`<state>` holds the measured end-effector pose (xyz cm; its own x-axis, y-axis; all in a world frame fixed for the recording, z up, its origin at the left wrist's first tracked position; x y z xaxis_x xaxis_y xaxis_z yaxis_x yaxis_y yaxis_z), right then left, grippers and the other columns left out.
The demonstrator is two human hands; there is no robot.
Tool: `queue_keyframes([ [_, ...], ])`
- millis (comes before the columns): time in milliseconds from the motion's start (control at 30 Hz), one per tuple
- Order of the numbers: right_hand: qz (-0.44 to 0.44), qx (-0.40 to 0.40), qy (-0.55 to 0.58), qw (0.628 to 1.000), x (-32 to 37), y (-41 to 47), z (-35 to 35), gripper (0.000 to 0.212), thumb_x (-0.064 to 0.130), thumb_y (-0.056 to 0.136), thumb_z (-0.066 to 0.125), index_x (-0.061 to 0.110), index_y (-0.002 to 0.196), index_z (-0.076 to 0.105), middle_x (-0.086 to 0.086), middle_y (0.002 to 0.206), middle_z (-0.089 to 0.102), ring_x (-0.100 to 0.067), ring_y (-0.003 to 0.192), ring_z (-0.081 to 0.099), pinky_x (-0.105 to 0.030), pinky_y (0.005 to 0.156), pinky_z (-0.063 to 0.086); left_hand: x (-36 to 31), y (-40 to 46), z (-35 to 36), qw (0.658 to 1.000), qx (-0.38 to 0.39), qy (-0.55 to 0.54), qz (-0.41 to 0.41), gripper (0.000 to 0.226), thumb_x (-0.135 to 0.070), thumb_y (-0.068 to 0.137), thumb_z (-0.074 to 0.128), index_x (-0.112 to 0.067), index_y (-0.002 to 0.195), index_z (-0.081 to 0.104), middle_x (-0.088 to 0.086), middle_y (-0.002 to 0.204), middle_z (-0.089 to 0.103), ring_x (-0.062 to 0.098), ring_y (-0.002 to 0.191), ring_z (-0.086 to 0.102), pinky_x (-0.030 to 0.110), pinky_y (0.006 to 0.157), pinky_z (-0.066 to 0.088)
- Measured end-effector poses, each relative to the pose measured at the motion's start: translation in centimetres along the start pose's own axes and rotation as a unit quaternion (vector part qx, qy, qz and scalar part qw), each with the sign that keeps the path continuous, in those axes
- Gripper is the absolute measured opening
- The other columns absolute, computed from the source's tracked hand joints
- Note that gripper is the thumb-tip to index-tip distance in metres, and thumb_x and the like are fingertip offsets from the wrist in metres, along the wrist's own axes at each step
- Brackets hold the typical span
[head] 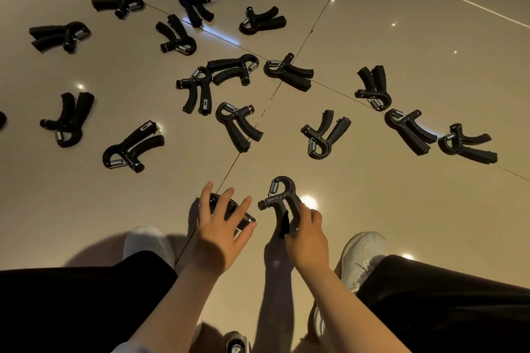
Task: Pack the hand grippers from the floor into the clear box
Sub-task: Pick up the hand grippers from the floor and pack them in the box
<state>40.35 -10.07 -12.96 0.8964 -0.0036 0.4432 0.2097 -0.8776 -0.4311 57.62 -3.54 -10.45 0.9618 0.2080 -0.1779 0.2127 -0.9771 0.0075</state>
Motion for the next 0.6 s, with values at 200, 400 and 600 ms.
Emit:
queue_keyframes([
  [200,0.065,0.040,-0.120,0.990,-2.7,1.4,2.4,0.098,0.058,0.072,0.068,0.028,0.147,0.011,-0.009,0.147,0.021,-0.032,0.129,0.032,-0.042,0.098,0.041,-0.4,-0.8,0.4,0.995,-0.083,-0.033,0.033,0.046,-0.045,0.085,0.054,-0.020,0.123,0.061,0.013,0.128,0.054,0.045,0.127,0.032,0.049,0.105,0.034],
  [400,0.063,-0.027,-0.135,0.989,-2.8,1.4,4.8,0.096,0.053,0.066,0.077,0.023,0.145,0.031,-0.018,0.137,0.040,-0.038,0.121,0.041,-0.050,0.088,0.043,-0.8,-0.7,0.9,0.991,-0.079,-0.047,0.095,0.051,-0.041,0.086,0.057,-0.023,0.130,0.039,0.012,0.133,0.036,0.048,0.127,0.028,0.057,0.100,0.034],
  [600,-0.002,-0.072,-0.082,0.994,-1.1,2.4,0.3,0.062,0.052,0.077,0.056,0.031,0.134,0.045,-0.010,0.142,0.035,-0.036,0.121,0.037,-0.045,0.094,0.033,-1.5,0.4,0.7,0.992,-0.065,-0.079,0.067,0.047,-0.039,0.082,0.061,-0.019,0.124,0.058,0.010,0.131,0.048,0.040,0.131,0.028,0.051,0.099,0.041],
])
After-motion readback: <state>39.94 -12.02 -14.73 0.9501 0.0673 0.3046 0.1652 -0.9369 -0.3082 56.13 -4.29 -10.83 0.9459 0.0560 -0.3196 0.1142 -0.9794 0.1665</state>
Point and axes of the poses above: each hand's wrist, its own y-axis towards the middle knuckle, its own z-axis out of the palm, x = y × z, the point moved 5 cm from there along y, towards the middle knuckle
